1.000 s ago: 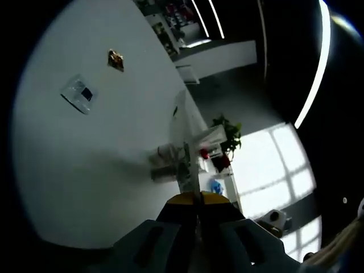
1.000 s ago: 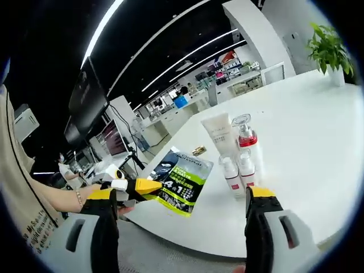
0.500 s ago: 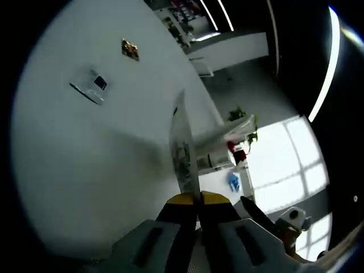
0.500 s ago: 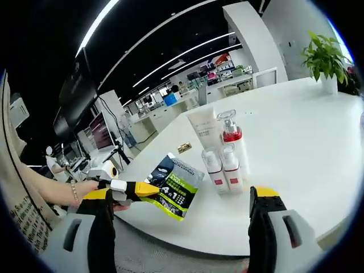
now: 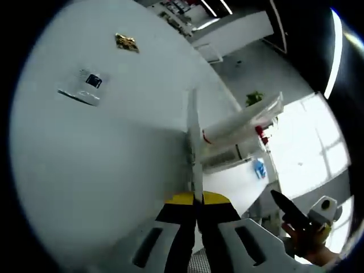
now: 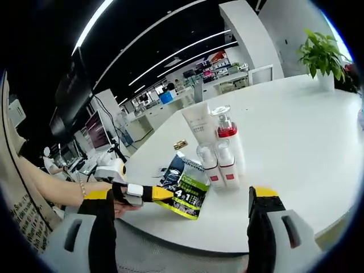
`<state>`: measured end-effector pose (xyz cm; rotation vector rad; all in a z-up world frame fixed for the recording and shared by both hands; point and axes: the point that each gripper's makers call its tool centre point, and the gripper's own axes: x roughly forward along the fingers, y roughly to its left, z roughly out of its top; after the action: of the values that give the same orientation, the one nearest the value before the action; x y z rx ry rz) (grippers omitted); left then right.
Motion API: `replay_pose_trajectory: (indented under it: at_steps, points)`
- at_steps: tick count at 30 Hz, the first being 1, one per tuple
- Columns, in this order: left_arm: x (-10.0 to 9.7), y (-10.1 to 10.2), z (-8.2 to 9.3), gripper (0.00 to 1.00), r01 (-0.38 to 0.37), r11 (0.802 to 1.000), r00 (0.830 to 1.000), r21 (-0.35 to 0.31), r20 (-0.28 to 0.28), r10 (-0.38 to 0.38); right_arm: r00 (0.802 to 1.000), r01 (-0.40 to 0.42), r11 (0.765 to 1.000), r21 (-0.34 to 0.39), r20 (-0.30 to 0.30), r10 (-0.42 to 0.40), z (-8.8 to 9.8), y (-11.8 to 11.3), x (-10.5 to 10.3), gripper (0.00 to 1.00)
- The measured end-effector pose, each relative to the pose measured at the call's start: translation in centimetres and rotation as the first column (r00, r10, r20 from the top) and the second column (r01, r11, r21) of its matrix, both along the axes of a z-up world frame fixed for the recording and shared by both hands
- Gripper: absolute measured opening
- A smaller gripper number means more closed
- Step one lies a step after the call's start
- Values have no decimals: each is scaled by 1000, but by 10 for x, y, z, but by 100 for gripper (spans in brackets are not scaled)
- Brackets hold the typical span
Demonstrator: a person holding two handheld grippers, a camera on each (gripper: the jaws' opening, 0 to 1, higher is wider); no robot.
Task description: Arrange the skincare products in the storage area until every visible bottle or jar stands upright without overlapping.
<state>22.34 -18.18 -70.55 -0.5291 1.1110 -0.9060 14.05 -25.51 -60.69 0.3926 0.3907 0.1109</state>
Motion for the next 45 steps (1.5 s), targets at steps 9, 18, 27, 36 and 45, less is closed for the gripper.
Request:
replay_pose_trajectory:
  at_steps: [9, 18, 27, 36, 45]
  points:
    - [7, 8, -17, 0, -28, 996, 999, 85, 34, 26, 1000, 2, 1000, 2, -4, -2, -1, 1, 0, 98]
    - [13, 10, -25, 4, -33, 991, 997, 133, 76, 23, 998, -58, 998, -16, -39, 58, -6, 11, 0, 99]
    - [15, 15, -29, 8, -11, 979, 993, 201, 116, -12, 998, -46, 999, 4, -44, 47, -7, 8, 0, 98]
    - [13, 23, -29, 11, 83, 943, 963, 321, 219, -160, 999, -28, 999, 18, -33, 29, -5, 6, 0, 98]
    - [19, 26, -23, 14, 156, 889, 877, 430, 354, -325, 1000, -21, 999, 27, -20, 22, -4, 5, 0, 98]
